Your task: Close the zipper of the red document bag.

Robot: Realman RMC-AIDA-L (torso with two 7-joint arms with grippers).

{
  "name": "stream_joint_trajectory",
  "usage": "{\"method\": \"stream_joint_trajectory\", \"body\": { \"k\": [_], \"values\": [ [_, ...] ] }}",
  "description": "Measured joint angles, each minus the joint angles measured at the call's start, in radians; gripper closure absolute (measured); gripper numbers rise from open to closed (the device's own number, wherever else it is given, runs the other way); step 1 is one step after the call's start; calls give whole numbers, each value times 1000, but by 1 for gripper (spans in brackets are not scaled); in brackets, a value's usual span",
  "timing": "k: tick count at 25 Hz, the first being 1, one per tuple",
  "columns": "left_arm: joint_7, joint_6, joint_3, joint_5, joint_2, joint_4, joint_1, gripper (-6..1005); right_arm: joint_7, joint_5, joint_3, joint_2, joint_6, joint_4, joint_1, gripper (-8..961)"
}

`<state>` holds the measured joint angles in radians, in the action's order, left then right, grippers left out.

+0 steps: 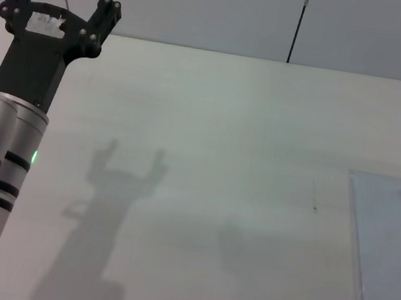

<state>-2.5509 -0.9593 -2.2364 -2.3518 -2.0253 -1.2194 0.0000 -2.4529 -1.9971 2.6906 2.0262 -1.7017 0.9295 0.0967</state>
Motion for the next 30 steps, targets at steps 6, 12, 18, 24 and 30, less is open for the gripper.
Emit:
{"method": "stream_joint_trajectory", "body": {
  "k": [6,12,18,24,30],
  "values": [
    [0,-1,0,-2,0,0,-1,125,0,0,0,0,-2,0,2,239],
    [0,-8,0,0,-1,0,-3,125,0,0,0,1,-4,-1,3,244],
    [0,-9,0,0,-1,1,-8,125,0,19,5,2,-10,-2,10,249],
    [0,-9,0,0,-1,4,-9,125,1,61,33,-1,-30,-4,27,253],
    [0,-11,0,0,-2,12,-12,125,1,64,34,-1,-35,-6,28,258]
  ]
}}
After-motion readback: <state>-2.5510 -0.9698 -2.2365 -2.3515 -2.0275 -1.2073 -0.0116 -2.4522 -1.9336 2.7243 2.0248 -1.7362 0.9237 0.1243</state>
